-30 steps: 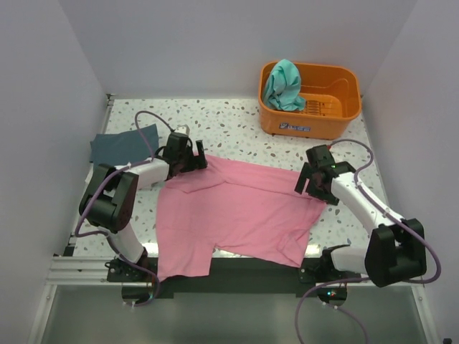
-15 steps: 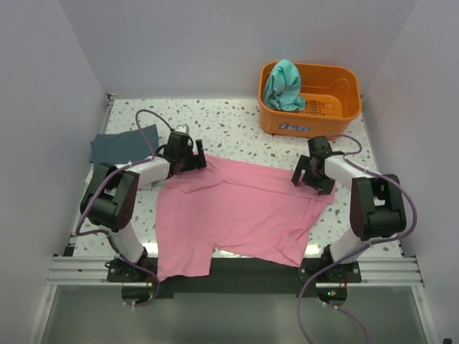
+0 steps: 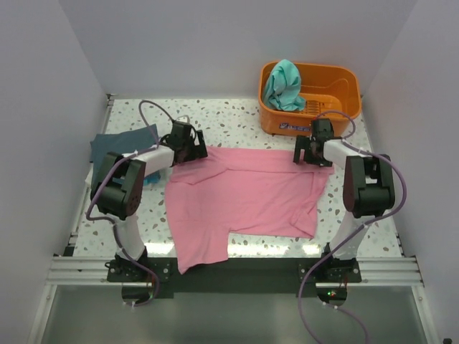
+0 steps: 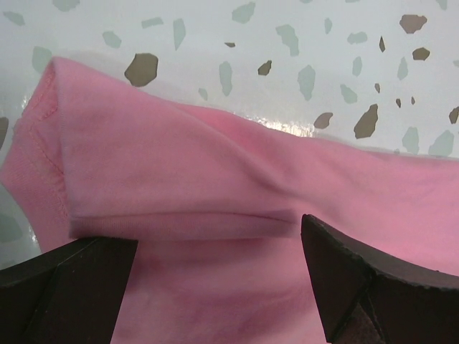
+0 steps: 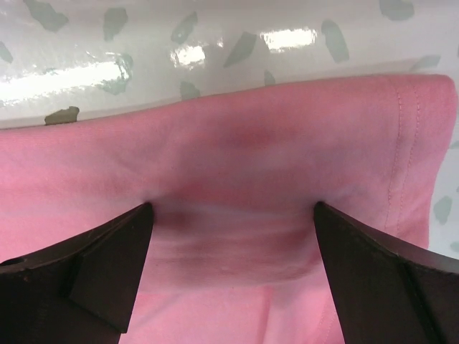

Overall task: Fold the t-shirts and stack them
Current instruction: Fold the tshirt

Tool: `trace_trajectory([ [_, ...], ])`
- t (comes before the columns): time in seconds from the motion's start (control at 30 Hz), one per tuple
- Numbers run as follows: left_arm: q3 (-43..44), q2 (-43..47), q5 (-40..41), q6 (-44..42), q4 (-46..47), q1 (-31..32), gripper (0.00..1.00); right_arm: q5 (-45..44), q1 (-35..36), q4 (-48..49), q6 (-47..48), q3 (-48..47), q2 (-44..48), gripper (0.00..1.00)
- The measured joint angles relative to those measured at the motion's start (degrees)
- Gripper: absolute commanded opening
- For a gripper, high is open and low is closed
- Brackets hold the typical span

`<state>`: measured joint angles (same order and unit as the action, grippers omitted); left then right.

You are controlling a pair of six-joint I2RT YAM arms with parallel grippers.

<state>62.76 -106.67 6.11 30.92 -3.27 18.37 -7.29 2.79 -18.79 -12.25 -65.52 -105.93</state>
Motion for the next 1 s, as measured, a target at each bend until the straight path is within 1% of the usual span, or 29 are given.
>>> trace_trajectory([
  [0.13, 3.28, -2.01, 0.63, 0.0, -1.62, -0.17, 1.0, -0.39, 0.02, 0.42, 2.78, -1.6, -0.74, 0.99],
  [0.23, 3.43, -1.84, 0.48, 0.0, -2.29, -0.46, 1.0, -0.87, 0.04, -1.16, 2.97, -2.03, 0.46, 0.99],
  [0.3, 2.97, -0.9, 0.17, 0.0, -2.51, -0.52, 1.0, -1.36, 0.22, -2.84, 2.58, -1.44, 3.13, 0.99],
  [0.37, 1.53, 1.99, 0.07, 0.02, -3.32, -0.31, 1.0, -3.5, 0.63, -5.14, 0.92, -0.2, 8.2, 0.99],
  [0.47, -1.99, 9.66, 0.83, 0.15, -4.98, 0.66, 1.0, -9.03, 3.19, -9.57, -3.39, 2.23, 17.94, 0.99],
  [0.53, -4.55, 15.28, 1.88, 0.59, -6.16, 2.19, 1.0, -13.11, 7.23, -13.35, -6.78, 3.82, 23.26, 0.99],
  [0.57, -5.92, 18.43, 2.86, 1.11, -6.86, 3.58, 1.0, -15.21, 10.54, -15.3, -9.14, 4.7, 25.35, 0.99],
  [0.63, -9.11, 24.76, 4.74, 2.16, -8.9, 6.67, 1.0, -18.05, 17.46, -19.45, -14.29, 6.67, 27.41, 0.98],
  [0.7, -12.92, 30.86, 5.92, 4.35, -11.39, 9.73, 1.0, -18.93, 24.13, -22.62, -19.56, 10.08, 27.74, 0.98],
  [0.77, -17.14, 36.79, 5.86, 6.54, -14.49, 11.47, 1.0, -18.64, 28.55, -25.11, -23.85, 13.66, 27.56, 0.96],
  [0.83, -20.79, 41.99, 6.08, 8.83, -18.69, 12.81, 1.0, -18.4, 32.02, -27.69, -27.43, 16.44, 27.54, 0.9],
  [0.9, -23.56, 46.42, 6.69, 10.99, -23.17, 15.02, 1.0, -17.99, 34.12, -28.89, -30.23, 17.31, 27.56, 0.86],
  [0.97, -26.23, 51.21, 6.54, 13.6, -27.82, 18.93, 1.0, -17.42, 35.17, -28.61, -32.15, 17.68, 27.98, 0.77],
  [1.0, -27.56, 53.59, 5.95, 15.04, -29.53, 20.83, 1.0, -17.18, 35.39, -28.26, -32.89, 18.16, 28.46, 0.7],
])
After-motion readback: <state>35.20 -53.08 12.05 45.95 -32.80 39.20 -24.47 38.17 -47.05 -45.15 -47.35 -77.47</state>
